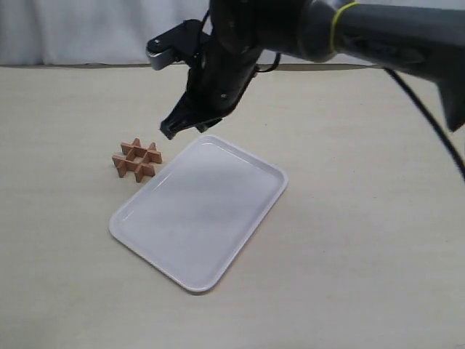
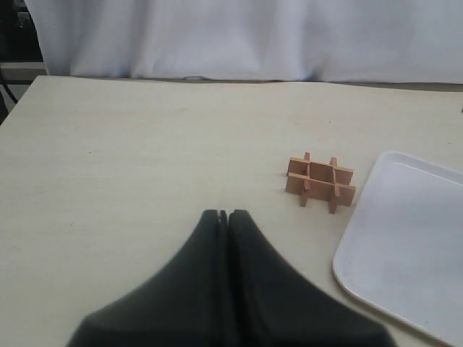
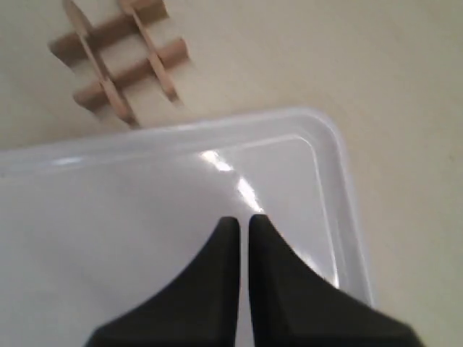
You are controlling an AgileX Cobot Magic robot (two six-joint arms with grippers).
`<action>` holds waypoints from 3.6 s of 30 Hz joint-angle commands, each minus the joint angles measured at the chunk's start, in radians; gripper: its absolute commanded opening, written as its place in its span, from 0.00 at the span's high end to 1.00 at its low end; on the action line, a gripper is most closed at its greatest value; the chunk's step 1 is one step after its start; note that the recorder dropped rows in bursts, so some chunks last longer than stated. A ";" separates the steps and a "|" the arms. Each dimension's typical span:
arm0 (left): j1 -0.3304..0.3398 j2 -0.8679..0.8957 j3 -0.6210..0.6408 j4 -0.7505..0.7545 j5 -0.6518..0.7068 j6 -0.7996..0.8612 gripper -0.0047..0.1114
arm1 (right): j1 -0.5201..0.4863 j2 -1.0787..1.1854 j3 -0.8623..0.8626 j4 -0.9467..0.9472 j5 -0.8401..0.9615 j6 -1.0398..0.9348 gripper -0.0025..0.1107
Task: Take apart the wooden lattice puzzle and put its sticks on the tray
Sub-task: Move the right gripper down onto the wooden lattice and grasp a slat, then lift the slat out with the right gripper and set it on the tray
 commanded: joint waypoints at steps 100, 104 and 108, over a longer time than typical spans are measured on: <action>0.000 -0.002 0.003 0.009 -0.012 -0.003 0.96 | -0.073 0.083 0.015 0.147 -0.002 -0.402 0.94; 0.000 -0.002 0.003 0.009 -0.012 -0.003 0.96 | -0.070 0.083 0.076 0.079 -0.132 -0.361 0.94; 0.000 -0.002 0.003 0.009 -0.014 -0.003 0.96 | -0.070 0.085 0.113 0.021 -0.203 -0.295 0.94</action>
